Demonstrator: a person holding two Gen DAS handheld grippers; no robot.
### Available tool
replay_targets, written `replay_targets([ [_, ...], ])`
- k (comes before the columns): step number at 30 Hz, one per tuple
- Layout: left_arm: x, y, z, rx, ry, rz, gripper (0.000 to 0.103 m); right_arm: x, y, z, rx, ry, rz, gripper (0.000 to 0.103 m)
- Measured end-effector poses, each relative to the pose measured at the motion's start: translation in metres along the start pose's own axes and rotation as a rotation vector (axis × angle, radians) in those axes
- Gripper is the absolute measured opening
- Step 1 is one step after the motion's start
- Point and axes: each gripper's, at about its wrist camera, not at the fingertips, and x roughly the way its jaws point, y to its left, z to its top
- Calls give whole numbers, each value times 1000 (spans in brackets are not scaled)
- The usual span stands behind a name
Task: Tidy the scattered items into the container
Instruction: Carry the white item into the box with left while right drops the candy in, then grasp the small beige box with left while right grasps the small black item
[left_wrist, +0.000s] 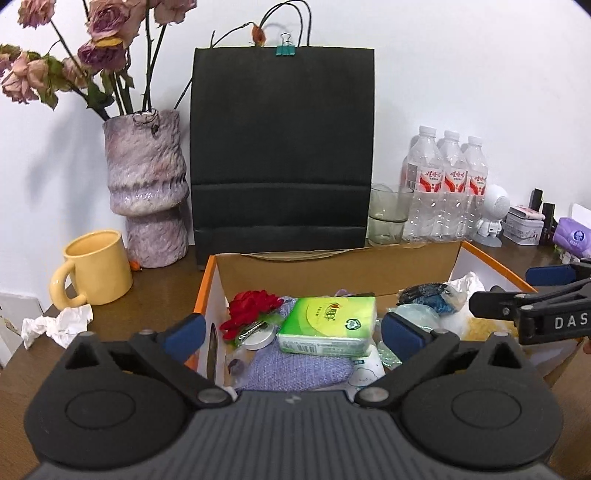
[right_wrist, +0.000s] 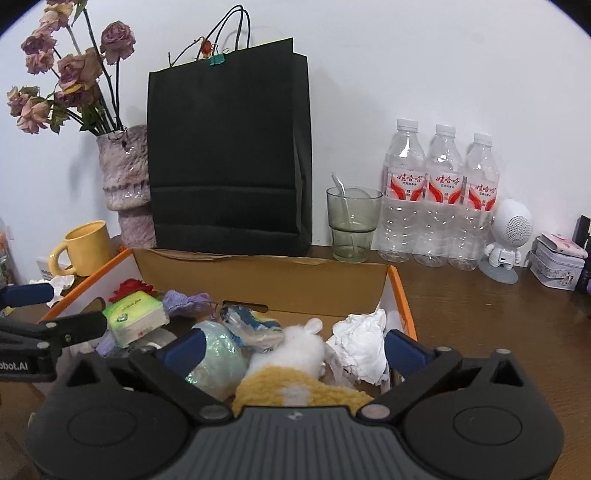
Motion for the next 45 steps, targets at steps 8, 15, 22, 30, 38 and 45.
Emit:
replay_targets([
  [8,-12,2,2,-18,-14,-6,103,-8,2,-1,6,-2,-2,103],
  [15,-48,20,-3,-57,-39,-11,103,-41,8,-12,11,-16,0,103],
  [22,-79,49,-29,-81,-3,39,103,-83,28,-33,-33,-29,29,103],
  [30,-79,54,-62,-87,106,22,99,-101,60,-64,-51,11,84,103],
  [38,-59,37,-78,-76,182,51,79,-83,91,-93,-118,93,88,103],
  [45,-51,38,-83,-72,214,25,36,-68,110,-99,-140,116,89,103],
])
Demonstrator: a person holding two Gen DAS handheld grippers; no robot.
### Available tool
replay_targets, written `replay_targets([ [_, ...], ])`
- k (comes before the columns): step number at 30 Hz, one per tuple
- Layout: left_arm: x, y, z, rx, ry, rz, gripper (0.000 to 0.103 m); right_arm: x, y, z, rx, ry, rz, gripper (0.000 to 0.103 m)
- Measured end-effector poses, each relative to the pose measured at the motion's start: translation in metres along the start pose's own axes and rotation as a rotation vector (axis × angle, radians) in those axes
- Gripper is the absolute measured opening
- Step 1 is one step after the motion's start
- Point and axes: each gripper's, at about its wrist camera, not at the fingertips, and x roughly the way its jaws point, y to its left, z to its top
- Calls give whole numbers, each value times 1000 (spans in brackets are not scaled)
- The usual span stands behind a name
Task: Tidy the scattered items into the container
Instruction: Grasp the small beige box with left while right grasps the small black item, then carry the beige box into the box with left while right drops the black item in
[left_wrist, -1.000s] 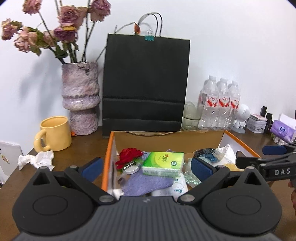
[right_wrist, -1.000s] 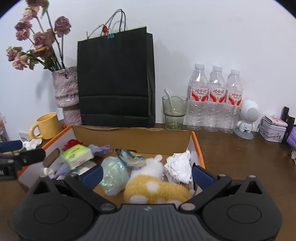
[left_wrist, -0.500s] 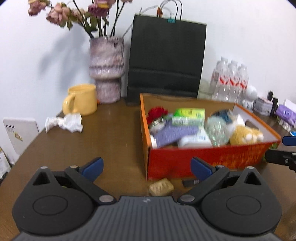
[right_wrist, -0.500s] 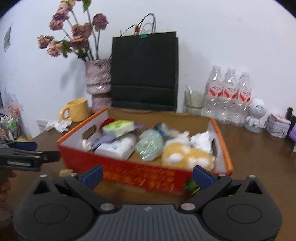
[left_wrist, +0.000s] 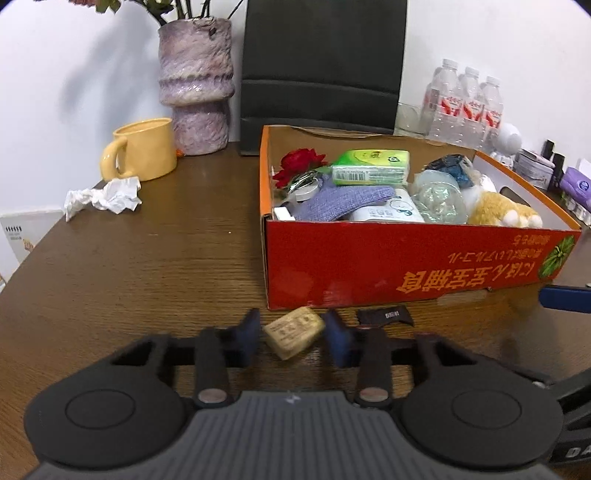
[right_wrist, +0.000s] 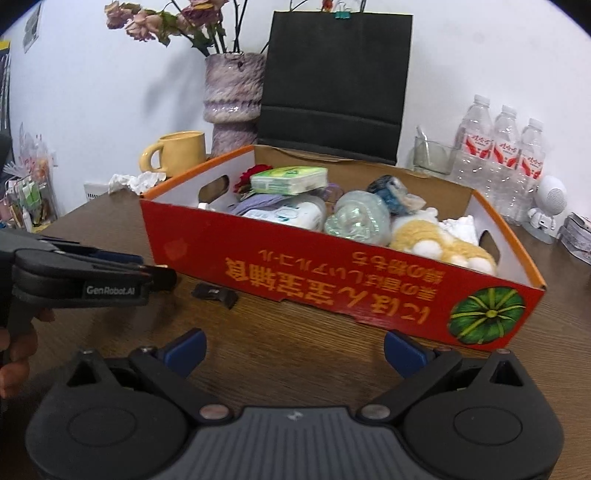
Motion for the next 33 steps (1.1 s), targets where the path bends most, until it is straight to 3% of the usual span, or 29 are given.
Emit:
replay_targets([
  [7,-5,22,0,-41,5,-55,36,16,21,12,41,5,20,100],
  [12,-8,39,0,-42,1,-59,36,33,39,21,52,20,20,91],
  [17,-9,62,1,-68,1,-59,36,44,49,27,73,30,13,71],
  [21,-9,73,1,-78,8,-61,36,50,54,30,94,39,-1,65],
  [25,-10,78,0,-83,12,-64,36,49,61,29,85,30,-4,35],
  [29,-11,80,0,-87,9,-67,36,44,65,26,70,24,-1,23],
  [33,-12,80,-1,-84,10,-66,36,39,66,23,64,18,21,20],
])
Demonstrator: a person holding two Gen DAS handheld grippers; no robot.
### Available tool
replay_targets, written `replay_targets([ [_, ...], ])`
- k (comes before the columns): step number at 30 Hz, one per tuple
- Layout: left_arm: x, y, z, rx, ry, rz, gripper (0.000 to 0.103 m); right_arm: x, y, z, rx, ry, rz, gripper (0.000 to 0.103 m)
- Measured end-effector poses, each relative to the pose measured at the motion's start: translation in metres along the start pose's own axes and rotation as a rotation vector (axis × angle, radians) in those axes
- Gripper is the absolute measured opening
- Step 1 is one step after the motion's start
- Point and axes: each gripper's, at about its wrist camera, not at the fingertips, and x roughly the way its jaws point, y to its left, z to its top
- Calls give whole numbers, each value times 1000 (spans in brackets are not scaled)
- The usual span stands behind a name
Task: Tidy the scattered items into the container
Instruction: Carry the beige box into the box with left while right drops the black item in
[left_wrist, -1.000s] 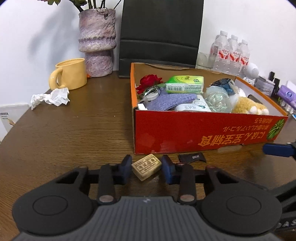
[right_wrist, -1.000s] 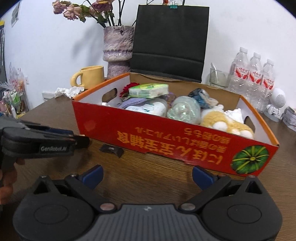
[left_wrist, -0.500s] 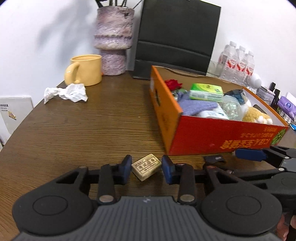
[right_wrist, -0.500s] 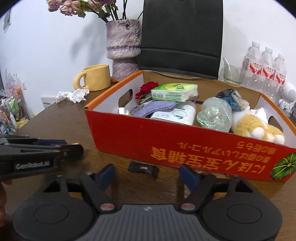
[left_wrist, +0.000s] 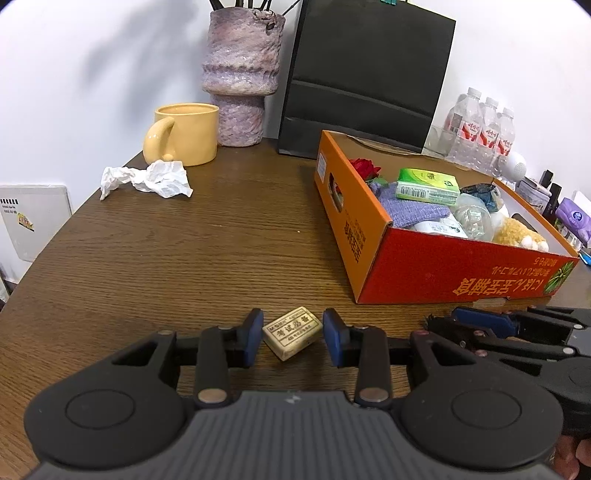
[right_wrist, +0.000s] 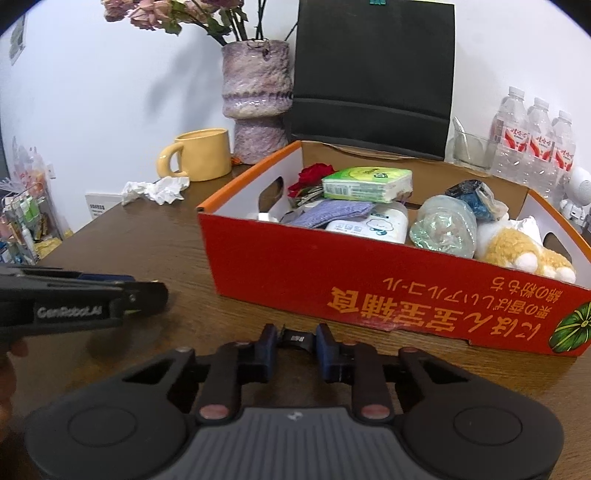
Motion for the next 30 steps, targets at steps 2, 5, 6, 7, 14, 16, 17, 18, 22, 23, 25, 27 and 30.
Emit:
replay_targets([
  [2,-1,-1,-1,5,-2,-2,36,-3,-2,-1,10,-8,13,14],
  [5,-2,-4,-2,14,-11,-4,36,-8,-7,-3,25,-8,35,13],
  [6,-3,-5,-3,18,-13,-3,36,-9,-8,-4,27,-7,39,13],
  [7,-3,-6,-4,21,-13,0,36,-11,-9,-5,29,-8,43,12],
  [14,-11,-11,-9,15,-38,2,36,-26,-19,-10,50,-29,66,9],
  [16,-17,-14,-12,13,-52,-2,36,-31,-22,-12,56,-38,69,9],
  [17,-20,-16,-13,13,-59,-5,36,-33,-24,-12,62,-41,72,9],
  [18,-22,-18,-15,13,-64,-8,36,-36,-26,-13,67,-46,76,9],
  [22,-32,-30,-21,17,-85,-15,36,-49,-35,-14,83,-73,92,9],
  [23,-35,-33,-21,16,-95,-13,36,-54,-37,-13,87,-87,95,9],
  [25,-43,-41,-20,6,-123,-23,36,-64,-41,-11,93,-117,99,9],
  [27,-50,-49,-16,-4,-151,-42,36,-74,-48,-7,105,-149,102,9],
  [30,-56,-63,-4,-9,-183,-70,36,-87,-60,1,119,-189,92,9],
])
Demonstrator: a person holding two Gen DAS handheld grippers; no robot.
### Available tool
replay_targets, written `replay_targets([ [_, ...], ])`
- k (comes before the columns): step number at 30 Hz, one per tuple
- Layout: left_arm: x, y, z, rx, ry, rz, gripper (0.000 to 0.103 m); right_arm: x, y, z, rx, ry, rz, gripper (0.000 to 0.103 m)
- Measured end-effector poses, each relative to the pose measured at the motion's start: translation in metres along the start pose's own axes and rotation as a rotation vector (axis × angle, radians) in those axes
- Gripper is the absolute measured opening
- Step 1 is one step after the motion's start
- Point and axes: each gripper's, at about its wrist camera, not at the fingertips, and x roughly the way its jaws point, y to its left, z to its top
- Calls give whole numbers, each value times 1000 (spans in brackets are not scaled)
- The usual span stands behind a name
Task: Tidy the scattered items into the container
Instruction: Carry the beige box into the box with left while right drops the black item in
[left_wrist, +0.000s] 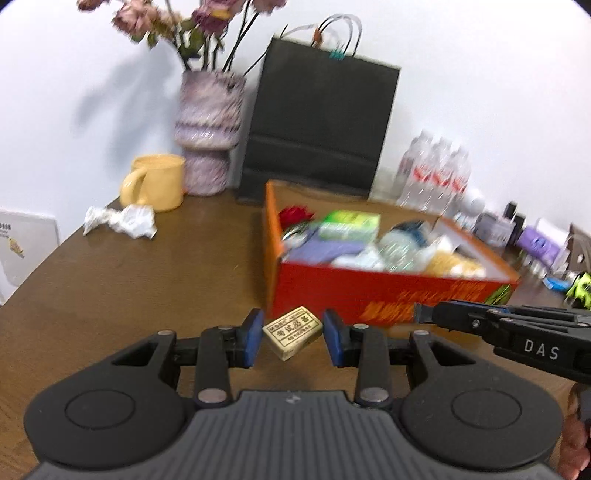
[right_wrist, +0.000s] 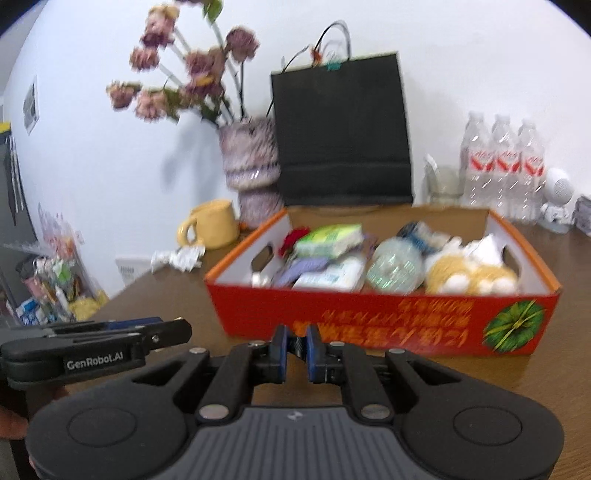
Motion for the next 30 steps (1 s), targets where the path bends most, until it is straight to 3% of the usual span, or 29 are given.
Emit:
replay_targets([
  [7,23,-34,47,5,-60,-33,36,-7,-39,43,2,-94,-58,9],
  [12,61,-38,68,-54,-54,-32,36,12,-73,65,26,-114,-97,9],
  [23,129,-35,72,-18,32,29,36,73,-125,79,28,-32,-163,10],
  [26,135,-37,72,6,35,43,49,83,-130,79,17,-12,-169,11],
  [28,136,-40,72,27,24,63,75,87,-131,79,12,-2,-179,14],
  [30,133,-44,72,46,6,69,90,90,-132,80,11,12,-176,38],
])
